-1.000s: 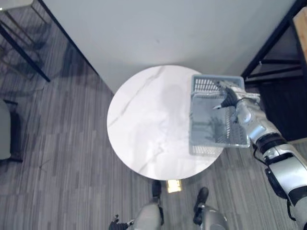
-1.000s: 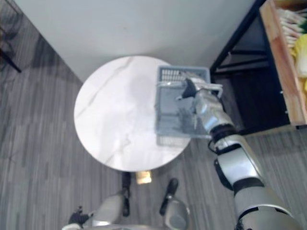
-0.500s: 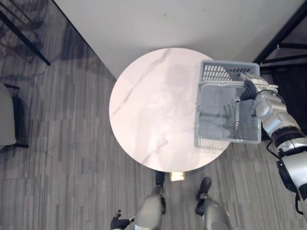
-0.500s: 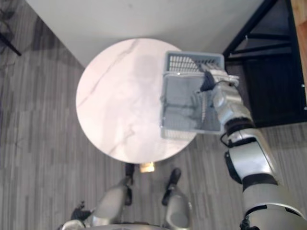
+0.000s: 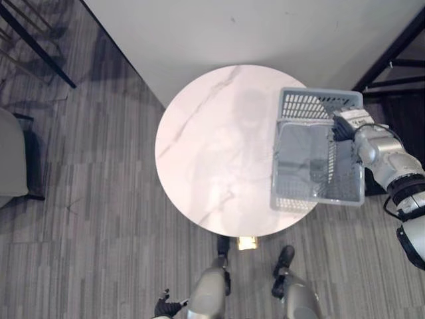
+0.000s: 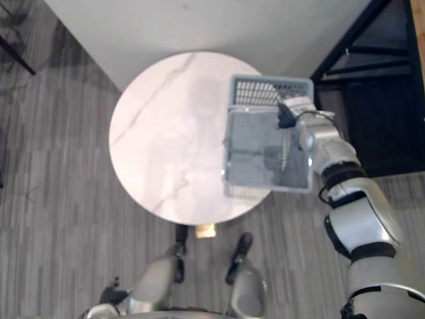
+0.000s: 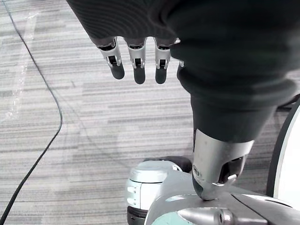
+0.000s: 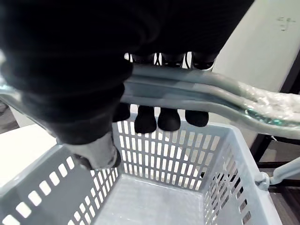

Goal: Pick vegetable in the basket

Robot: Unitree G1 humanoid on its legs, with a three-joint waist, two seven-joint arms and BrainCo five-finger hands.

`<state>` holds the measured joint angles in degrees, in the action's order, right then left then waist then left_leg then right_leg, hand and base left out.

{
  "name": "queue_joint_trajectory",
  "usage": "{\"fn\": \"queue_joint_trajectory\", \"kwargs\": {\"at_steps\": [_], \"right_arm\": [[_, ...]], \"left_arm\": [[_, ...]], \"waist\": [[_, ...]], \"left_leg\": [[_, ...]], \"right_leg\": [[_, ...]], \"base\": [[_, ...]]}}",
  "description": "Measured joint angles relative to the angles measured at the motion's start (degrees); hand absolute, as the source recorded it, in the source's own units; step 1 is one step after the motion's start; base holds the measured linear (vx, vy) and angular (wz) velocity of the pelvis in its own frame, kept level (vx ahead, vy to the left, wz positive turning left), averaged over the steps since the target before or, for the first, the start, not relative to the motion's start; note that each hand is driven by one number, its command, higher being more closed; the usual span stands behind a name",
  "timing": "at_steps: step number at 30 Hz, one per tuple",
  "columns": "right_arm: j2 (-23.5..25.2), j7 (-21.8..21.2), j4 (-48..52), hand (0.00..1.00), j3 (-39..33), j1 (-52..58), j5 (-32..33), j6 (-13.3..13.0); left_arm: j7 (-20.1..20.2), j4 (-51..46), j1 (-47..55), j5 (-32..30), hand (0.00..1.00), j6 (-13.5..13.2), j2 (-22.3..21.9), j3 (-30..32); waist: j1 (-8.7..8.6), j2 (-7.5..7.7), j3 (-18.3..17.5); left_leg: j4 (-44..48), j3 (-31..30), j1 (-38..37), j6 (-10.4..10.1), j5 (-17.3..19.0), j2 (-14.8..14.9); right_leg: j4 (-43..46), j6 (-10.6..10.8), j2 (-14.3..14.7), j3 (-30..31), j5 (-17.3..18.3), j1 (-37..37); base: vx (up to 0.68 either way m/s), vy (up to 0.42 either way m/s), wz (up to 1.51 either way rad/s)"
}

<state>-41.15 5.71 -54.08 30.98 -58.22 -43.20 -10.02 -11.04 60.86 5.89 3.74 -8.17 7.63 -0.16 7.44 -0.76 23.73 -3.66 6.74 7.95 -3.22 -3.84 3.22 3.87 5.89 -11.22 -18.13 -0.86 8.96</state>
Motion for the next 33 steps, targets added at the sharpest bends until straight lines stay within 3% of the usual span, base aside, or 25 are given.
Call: {"fn": "queue_joint_trajectory", "kwargs": {"at_steps": [5,11,16,20,24,30,33], "right_arm": [[-0.2,-1.1,6.8,1.00,3.1,1.9,-1.8,-0.1],[-0.1,-3.7,15.7,1.00,7.6,8.5,-1.9,-1.8],[-1.5,-5.6,23.4,1.00,9.6,16.6,-1.7,-3.5],[-8.3,-6.0,32.2,1.00,9.8,24.9,-0.9,-6.0],[-14.6,-6.0,33.2,1.00,7.3,30.4,-0.5,-7.7],[-20.3,-6.0,35.1,1.00,0.6,38.7,-0.5,-7.9],[-22.0,-6.0,37.4,1.00,-4.9,45.3,-0.5,-9.0]], "left_arm": [[0.0,-0.5,-0.1,-0.1,0.00,0.1,0.3,-0.7],[0.1,-0.4,-0.2,-0.6,0.00,2.2,1.5,-1.6],[0.2,0.9,1.3,-3.4,0.00,3.5,2.4,-1.6],[1.4,2.4,2.2,-5.7,0.00,3.7,3.9,-1.7],[2.2,3.0,2.3,-8.9,0.00,3.8,4.0,-1.7],[2.6,4.3,2.3,-10.7,0.00,3.8,4.0,-1.9],[2.7,5.3,2.5,-11.6,0.00,3.9,4.0,-1.9]], "waist": [[0.73,0.04,0.0],[0.55,0.66,-0.9],[-1.06,2.44,-6.0],[-3.13,4.07,-10.7],[-5.33,4.09,-12.8],[-5.86,3.67,-14.2],[-7.33,3.43,-15.1]], "left_leg": [[0.9,0.3,-0.4,0.0,0.0,0.1],[0.5,1.7,-3.3,-0.1,0.1,0.5],[-1.2,4.1,-5.6,-0.1,0.1,0.6],[-1.7,6.6,-7.3,-0.2,0.3,0.6],[-1.8,7.5,-8.4,-0.2,0.3,0.5],[-2.1,9.9,-9.1,-0.7,0.7,0.9],[-2.1,10.8,-9.1,-0.8,0.9,1.1]], "right_leg": [[0.3,0.0,0.0,1.1,0.0,-0.2],[0.4,0.1,0.4,2.7,-0.1,-2.2],[-0.1,0.9,0.8,5.7,-0.6,-2.3],[-1.1,1.4,1.2,8.4,-1.2,-2.6],[-2.0,1.5,1.4,9.5,-1.9,-3.5],[-3.6,1.7,2.2,12.5,-2.8,-3.6],[-3.9,1.6,2.4,13.7,-2.9,-3.3]], "base": [[0.00,0.000,-0.06],[-0.02,0.001,-0.10],[-0.01,0.012,-0.26],[0.00,0.010,-0.31],[-0.03,0.006,-0.15],[-0.05,-0.007,-0.21],[-0.01,-0.008,-0.14]]}}
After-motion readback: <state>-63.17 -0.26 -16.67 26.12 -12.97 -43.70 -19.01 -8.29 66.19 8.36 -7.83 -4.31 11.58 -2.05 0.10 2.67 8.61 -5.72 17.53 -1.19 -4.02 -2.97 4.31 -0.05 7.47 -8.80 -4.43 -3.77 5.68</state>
